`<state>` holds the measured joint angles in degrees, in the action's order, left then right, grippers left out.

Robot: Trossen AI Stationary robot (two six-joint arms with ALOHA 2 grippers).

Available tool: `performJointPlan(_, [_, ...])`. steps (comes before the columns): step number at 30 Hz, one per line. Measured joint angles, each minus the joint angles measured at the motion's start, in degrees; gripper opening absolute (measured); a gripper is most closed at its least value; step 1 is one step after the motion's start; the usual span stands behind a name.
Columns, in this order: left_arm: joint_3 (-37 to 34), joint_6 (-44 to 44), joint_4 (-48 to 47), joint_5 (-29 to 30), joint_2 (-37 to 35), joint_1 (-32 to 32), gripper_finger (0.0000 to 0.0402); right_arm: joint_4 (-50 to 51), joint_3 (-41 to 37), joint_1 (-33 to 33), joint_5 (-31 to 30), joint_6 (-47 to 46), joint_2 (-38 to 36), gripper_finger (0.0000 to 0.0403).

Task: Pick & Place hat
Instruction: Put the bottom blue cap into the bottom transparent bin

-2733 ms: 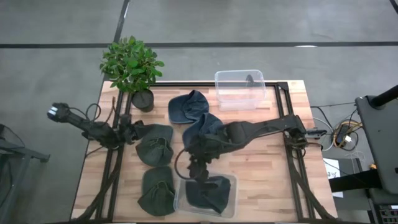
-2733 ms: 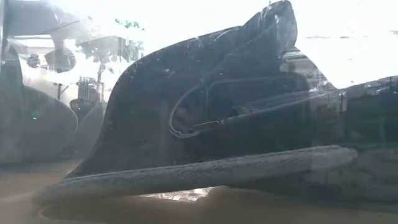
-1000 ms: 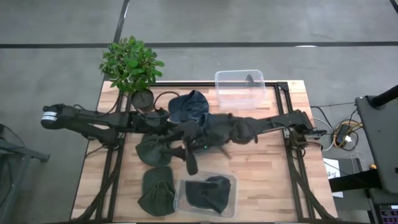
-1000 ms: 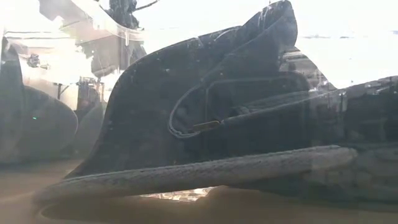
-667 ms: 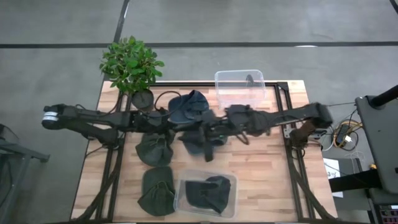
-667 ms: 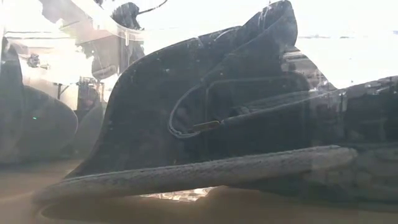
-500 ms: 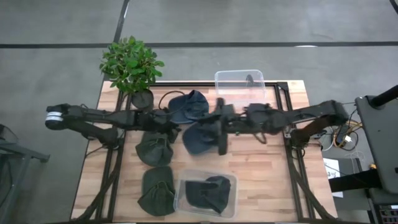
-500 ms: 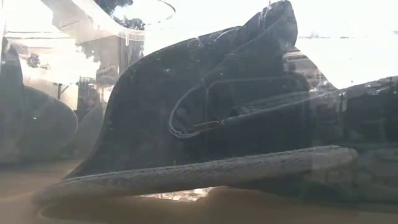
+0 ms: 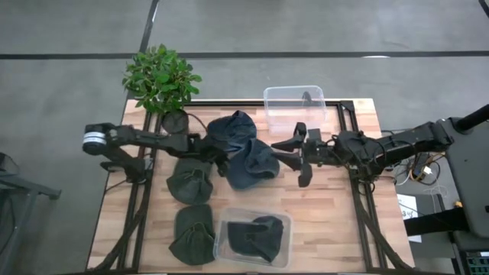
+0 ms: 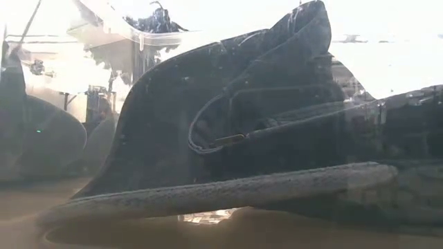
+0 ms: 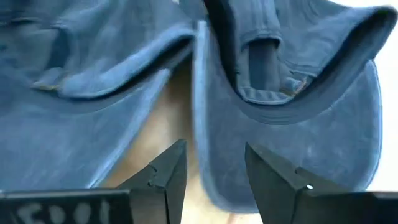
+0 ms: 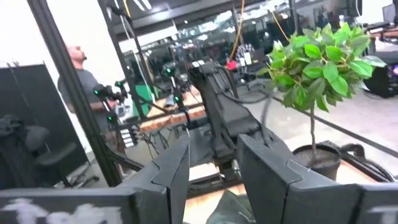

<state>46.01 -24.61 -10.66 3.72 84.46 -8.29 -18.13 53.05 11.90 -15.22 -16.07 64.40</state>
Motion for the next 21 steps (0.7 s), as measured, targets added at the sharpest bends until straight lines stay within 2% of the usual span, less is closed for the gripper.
performJointPlan(12, [8.6, 3.9, -1.4, -0.1, 9.8, -1.1, 0.0154, -0.3, -1.9, 0.0, 0.3, 1.1, -0.6, 0.0127])
performJointPlan(21, [12.1, 8.0, -8.5, 0.7, 6.1, -1.7, 0.0154, -0.9, -1.9, 0.0, 0.9, 1.5, -0.6, 0.0127])
